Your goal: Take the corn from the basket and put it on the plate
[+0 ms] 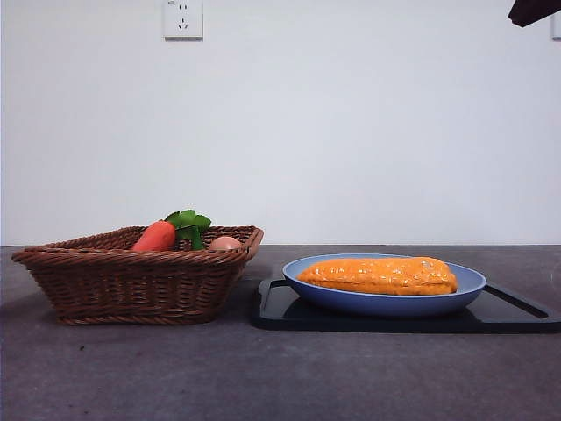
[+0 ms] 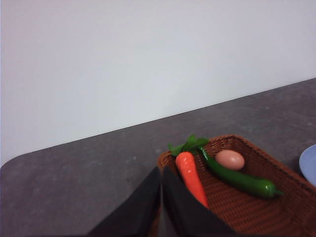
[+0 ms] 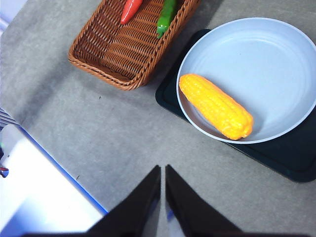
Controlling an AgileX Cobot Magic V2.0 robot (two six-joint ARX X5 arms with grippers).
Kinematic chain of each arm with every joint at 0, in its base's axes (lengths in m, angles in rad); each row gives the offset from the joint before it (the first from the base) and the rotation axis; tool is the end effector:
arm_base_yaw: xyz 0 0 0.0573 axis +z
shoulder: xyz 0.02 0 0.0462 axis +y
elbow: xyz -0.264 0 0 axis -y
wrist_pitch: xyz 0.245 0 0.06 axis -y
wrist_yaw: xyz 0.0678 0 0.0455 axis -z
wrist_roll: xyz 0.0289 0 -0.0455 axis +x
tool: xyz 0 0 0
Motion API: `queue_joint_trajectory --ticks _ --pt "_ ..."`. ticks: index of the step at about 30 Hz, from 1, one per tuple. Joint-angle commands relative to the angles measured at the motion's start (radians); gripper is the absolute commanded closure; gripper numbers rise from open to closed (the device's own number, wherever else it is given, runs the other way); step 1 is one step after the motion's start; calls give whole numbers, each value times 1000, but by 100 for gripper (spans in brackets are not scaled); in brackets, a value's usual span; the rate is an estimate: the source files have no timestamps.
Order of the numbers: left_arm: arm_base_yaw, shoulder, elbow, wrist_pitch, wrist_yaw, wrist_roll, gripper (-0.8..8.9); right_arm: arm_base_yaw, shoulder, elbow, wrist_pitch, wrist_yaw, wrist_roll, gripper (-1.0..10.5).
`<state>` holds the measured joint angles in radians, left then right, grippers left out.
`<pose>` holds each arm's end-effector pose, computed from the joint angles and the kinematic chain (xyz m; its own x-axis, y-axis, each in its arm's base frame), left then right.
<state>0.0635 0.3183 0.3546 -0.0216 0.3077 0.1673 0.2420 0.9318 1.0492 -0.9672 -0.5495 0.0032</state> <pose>0.1076 -0.0019 0.2564 0.9702 -0.2418 0.0140 0.2359 0.9566 0.1709 0.1516 0.0530 0.3343 0.4214 0.6420 -0.6406 -0.5367 0.7459 0.3944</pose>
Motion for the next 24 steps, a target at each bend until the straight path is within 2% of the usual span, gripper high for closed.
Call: queue_joint_trajectory --ticks 1,9,18,24 --pt "16 -56 -81 13 -6 -39 806 4 8 13 6 0 -12 945" --pt "43 -208 -243 -1 -6 -86 806 4 8 13 6 0 -12 945" --pt "43 -311 -310 -98 -21 -100 806 4 8 13 6 0 -12 945" --pt "43 -315 -319 -154 -21 -101 806 4 8 13 6 0 -12 945"
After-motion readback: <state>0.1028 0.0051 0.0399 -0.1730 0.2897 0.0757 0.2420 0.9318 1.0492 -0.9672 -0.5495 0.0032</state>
